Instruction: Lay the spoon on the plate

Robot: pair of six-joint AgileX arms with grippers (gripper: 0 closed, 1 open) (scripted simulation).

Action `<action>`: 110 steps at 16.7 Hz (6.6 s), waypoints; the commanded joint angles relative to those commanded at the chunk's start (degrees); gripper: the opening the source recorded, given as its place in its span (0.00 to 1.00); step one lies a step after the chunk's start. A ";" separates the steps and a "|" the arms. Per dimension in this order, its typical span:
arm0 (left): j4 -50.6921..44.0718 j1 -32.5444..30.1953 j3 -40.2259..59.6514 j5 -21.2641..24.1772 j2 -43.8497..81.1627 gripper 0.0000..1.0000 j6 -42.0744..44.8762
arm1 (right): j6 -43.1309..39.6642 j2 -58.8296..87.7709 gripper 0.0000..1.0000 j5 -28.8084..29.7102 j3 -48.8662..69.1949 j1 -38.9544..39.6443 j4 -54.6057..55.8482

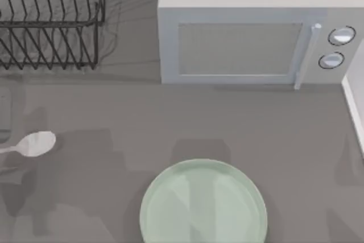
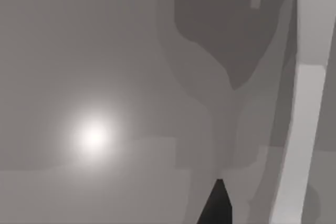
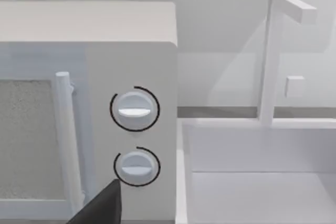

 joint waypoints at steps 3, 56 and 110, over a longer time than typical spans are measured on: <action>-8.92 0.00 4.88 0.02 -3.03 0.00 -0.24 | 0.00 0.00 1.00 0.00 0.00 0.00 0.00; -9.33 -66.87 19.86 0.17 10.36 0.00 -230.13 | 0.00 0.00 1.00 0.00 0.00 0.00 0.00; 0.12 -66.83 13.79 0.19 13.73 0.75 -230.03 | 0.00 0.00 1.00 0.00 0.00 0.00 0.00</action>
